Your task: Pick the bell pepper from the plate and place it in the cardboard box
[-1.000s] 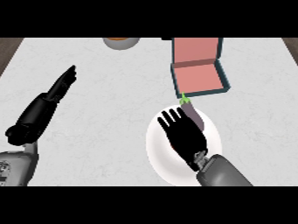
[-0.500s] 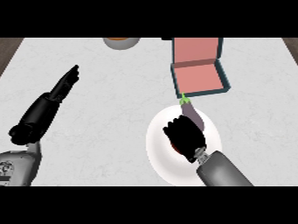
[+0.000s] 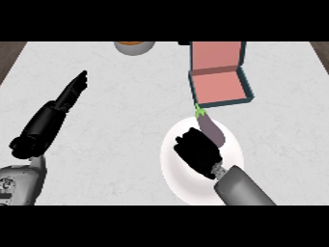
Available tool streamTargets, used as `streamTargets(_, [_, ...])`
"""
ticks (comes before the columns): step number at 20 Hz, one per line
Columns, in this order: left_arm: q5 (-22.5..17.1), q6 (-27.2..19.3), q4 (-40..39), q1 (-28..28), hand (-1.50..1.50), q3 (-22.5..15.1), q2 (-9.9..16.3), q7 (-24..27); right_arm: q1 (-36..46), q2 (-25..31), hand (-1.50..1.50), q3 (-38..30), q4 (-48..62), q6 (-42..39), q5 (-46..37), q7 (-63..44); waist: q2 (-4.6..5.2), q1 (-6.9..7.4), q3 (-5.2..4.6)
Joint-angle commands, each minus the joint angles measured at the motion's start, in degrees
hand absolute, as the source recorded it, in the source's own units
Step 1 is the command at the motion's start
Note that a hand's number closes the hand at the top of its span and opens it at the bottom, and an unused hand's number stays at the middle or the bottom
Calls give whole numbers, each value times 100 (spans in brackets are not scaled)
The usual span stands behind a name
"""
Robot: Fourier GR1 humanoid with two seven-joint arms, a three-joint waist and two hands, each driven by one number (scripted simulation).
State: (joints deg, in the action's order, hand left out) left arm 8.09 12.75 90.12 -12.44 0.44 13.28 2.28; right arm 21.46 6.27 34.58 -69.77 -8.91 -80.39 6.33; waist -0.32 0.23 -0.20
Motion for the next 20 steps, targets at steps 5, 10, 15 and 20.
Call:
streamTargets(5, [-21, 74, 54, 31, 0, 36, 66, 37, -84, -358, 150, 887, -418, -161, 1060, 2473, 40, 112, 27])
streamTargets(10, [107, -67, -218, 181, 0, 34, -61, 330, -262, 262, 150, 449, -1817, -288, 1666, 3236, 16, -84, 19])
streamTargets(15, [-24, 134, 23, 247, 0, 162, 96, 230, -294, 299, 150, 28, -2894, -473, 1925, 3191, 8, -54, 19])
streamTargets(20, [142, -72, -311, -96, 0, 118, -62, 234, -384, 82, 150, -1091, -3485, -1003, 2723, 2495, 19, -137, 19])
